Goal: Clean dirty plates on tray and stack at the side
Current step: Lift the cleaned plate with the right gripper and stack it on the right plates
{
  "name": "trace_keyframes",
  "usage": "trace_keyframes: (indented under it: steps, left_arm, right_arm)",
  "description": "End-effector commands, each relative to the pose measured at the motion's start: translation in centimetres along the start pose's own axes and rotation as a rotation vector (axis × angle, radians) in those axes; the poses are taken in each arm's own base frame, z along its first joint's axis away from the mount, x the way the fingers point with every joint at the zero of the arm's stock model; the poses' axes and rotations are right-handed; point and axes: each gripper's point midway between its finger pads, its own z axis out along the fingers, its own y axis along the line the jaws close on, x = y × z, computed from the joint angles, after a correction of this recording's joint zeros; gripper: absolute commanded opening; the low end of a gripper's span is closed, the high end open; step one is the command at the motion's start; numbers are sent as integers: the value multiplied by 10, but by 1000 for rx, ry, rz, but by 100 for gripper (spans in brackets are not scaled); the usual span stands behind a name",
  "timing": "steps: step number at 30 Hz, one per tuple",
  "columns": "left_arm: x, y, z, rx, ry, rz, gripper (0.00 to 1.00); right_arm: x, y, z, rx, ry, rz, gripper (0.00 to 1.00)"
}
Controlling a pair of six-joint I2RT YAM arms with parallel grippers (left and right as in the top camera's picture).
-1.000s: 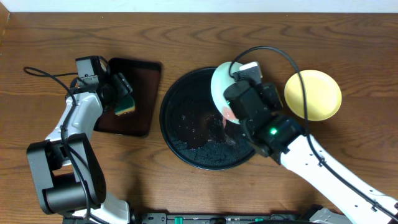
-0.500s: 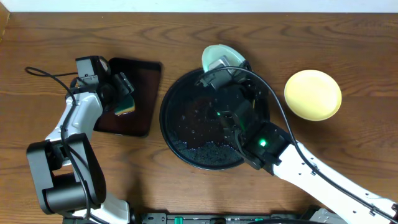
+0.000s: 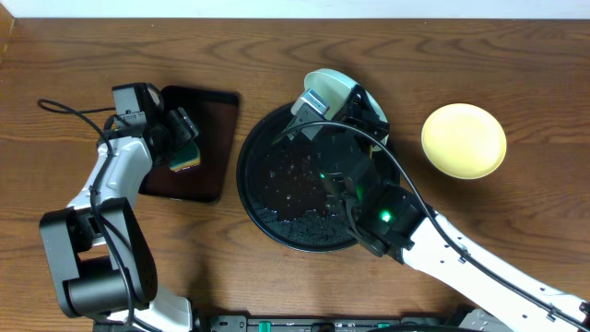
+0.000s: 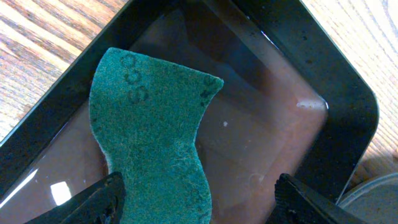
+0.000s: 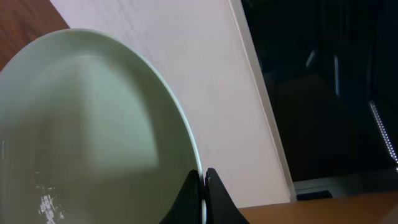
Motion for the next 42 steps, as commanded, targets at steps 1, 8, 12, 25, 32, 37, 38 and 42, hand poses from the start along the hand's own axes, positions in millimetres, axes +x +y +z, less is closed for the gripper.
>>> trace_keyframes:
  steps: [1,8,12,25,32,37,38,42]
  left_arm:
    - [2,2,0,3,9,-14,78]
    - [2,2,0,3,9,-14,78]
    - [2,2,0,3,8,-14,78]
    - [2,1,0,3,9,-13,78]
    - [2,1,0,3,9,-13,78]
    - [2,2,0,3,9,-14,78]
    - [2,2,0,3,8,-14,78]
    - [2,1,0,3,9,-13,78]
  right_arm:
    - [-4,-14,-5,24,-6,96,1]
    - [39,0,15,-5,128,669,1]
    - [60,29,35,-187,199,883,1]
    - [268,-1,91,-138,677,1554,1]
    - [363,15,89,-30,920,1620,1]
    - [387,49,96,-47,1036,1600,1]
    - [390,55,97,-47,1057,1591,1]
    - [409,76,97,-25,1147,1539,1]
